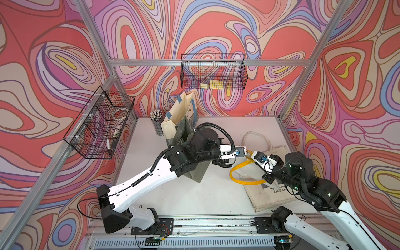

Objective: Put away the canvas bag
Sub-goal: Press the canvas bag.

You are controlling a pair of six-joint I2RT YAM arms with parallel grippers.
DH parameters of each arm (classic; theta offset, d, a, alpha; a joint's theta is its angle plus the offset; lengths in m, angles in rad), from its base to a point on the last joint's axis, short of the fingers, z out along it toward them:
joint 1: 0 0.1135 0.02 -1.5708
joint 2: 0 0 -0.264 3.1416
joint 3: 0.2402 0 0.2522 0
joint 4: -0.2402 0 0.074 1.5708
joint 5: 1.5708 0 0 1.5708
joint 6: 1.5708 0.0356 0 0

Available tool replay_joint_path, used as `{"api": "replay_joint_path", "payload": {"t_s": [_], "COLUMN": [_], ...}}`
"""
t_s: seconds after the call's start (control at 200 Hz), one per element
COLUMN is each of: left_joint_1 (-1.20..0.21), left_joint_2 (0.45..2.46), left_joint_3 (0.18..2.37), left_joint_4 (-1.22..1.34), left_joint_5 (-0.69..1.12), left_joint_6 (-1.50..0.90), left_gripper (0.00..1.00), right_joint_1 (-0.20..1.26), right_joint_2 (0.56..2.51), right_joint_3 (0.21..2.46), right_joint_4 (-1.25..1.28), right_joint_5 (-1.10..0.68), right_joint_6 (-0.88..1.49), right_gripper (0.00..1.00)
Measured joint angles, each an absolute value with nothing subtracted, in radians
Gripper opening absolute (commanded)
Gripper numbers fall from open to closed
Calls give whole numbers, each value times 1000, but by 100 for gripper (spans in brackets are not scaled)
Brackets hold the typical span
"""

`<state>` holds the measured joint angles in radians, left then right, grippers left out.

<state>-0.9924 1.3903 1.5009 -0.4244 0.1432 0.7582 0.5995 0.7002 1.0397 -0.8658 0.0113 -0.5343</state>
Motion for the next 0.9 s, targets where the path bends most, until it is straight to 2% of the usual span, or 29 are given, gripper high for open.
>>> {"api": "replay_joint_path", "payload": {"t_s": [0.135, 0.381, 0.636, 0.821, 0.901], "left_joint_1": [-1009, -1056, -1059, -1060, -1060], "left_joint_2": [1374, 1370, 1382, 1437, 1454], "left_joint_3": [1508, 1539, 1561, 1627, 1649], "left_joint_4": [-430, -483, -504, -528, -554], "left_joint_5": [198, 200, 100, 69, 70], "left_joint_6": [747, 766, 802, 812, 811], "left_gripper": [64, 69, 74, 73, 70], "right_joint_1": [600, 600, 600, 600, 600], "right_joint_2": [763, 814, 830, 834, 834], "right_joint_3": [1047, 1091, 1118, 1131, 1135], "right_joint_4": [-860, -863, -893, -908, -910], "right_joint_5": [10, 7, -20, -25, -24], "right_joint_6": [-564, -591, -611, -625, -632], "right_gripper": [0, 0, 0, 0, 0]}}
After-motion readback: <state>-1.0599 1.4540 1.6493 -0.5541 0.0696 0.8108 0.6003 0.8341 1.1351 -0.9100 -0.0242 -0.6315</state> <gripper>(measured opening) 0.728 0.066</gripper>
